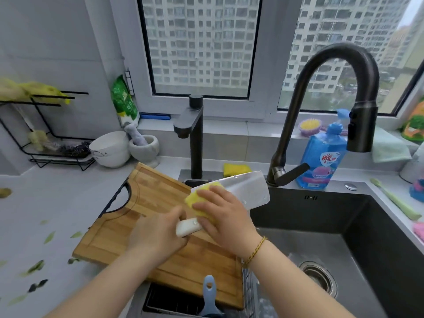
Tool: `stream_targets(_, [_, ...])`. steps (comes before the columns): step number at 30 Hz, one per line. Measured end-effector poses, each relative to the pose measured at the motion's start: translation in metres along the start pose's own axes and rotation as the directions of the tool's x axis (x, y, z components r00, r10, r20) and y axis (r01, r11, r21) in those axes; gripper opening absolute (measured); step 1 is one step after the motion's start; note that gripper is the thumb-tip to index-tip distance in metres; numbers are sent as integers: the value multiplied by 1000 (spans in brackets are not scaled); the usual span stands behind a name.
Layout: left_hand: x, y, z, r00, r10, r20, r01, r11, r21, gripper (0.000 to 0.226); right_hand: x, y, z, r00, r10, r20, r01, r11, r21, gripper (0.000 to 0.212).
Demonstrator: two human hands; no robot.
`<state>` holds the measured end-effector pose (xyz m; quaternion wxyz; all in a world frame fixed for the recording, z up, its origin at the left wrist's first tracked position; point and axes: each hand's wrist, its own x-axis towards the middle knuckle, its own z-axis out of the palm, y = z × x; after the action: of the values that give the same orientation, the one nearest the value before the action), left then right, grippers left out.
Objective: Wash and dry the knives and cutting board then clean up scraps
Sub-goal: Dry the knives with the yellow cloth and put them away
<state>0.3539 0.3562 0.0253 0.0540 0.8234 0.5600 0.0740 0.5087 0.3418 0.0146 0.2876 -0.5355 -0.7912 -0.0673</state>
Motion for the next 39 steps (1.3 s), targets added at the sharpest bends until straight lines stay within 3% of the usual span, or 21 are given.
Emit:
stream_targets(2, [0,0,1,1000,5,-9,-5,1000,14,16,1,13,-6,998,43,42,-40,997,-70,34])
stream_targets(7, [2,0,4,996,59,-67,-58,998,23,23,-3,50,-27,926,359,113,-327,917,-228,38])
stream_targets(13, [11,8,7,994,90,-63,-88,996,28,23,0,45,-22,837,545,-48,-545,821,-171,37])
stream_targets(16, [16,12,10,996,75,-48,-73,996,42,24,12,19,-2,964,264,-1,-262,958,-120,27])
stream_targets(18, [17,12,12,995,84,-44,-82,995,63,25,10,14,-3,986,137,96,-131,989,-71,30])
stream_targets(20, [14,11,14,993,108,-48,-104,991,78,26,6,21,-11,975,175,138,-154,977,-150,34])
stream_targets(24, [11,11,17,991,129,-43,-125,988,91,26,-6,60,-26,881,471,39,-454,867,-204,37])
stream_targets(27, [13,15,19,991,123,-56,-117,989,87,27,2,46,-17,839,545,-5,-532,818,-220,35])
stream_targets(28, [14,15,19,990,122,-63,-117,990,80,27,6,36,-9,853,522,12,-508,835,-212,33])
stream_targets(31, [17,13,18,991,117,-71,-113,992,59,28,6,15,5,967,244,-72,-253,953,-168,26])
stream_targets(35, [14,6,16,990,106,-95,-105,994,12,27,-18,25,2,1000,2,6,-1,988,-157,28])
stream_targets(37, [12,3,15,989,105,-105,-107,994,-14,27,-30,47,-4,998,63,21,-57,972,-228,29])
stream_targets(39, [12,1,14,989,99,-113,-102,995,-22,27,-38,63,-14,966,258,11,-249,941,-229,32])
